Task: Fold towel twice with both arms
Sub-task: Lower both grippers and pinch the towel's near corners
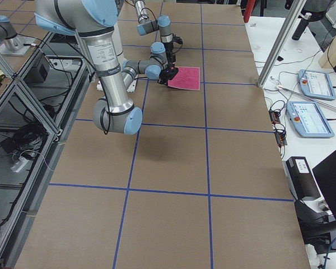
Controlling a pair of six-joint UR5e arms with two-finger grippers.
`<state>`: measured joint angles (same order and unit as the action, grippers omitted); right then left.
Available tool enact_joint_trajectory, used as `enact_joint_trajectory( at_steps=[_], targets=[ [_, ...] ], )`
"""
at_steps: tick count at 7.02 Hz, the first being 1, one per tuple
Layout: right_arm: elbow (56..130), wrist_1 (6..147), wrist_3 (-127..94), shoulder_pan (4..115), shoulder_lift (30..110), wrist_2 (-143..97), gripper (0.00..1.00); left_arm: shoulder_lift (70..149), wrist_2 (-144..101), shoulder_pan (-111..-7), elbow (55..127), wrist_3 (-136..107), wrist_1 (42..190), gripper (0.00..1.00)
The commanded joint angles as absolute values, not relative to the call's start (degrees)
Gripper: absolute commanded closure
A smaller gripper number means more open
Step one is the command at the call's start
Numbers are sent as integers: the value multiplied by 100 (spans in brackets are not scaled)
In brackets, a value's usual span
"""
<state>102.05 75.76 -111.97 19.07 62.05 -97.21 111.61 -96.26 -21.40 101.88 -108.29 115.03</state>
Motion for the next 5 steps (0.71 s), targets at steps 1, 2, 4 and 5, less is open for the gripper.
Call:
enact_joint_trajectory(
  at_steps=[1,2,4,5],
  targets=[
    [10213,7576,-11197,1907,6205,-9721,100,11197,-9642,-2127,10169,-10872,11496,44],
    [10204,7576,-11197,1907,6205,-9721,100,11197,-9650,-2127,10178,-10881,11496,48],
    [10213,7576,-11197,1907,6196,-9729,100,11136,-9659,-2127,10178,-10872,11496,48],
    [10213,7576,-11197,1907,6196,-9721,100,11136,-9659,-2127,10178,-10872,11487,48]
  ],
)
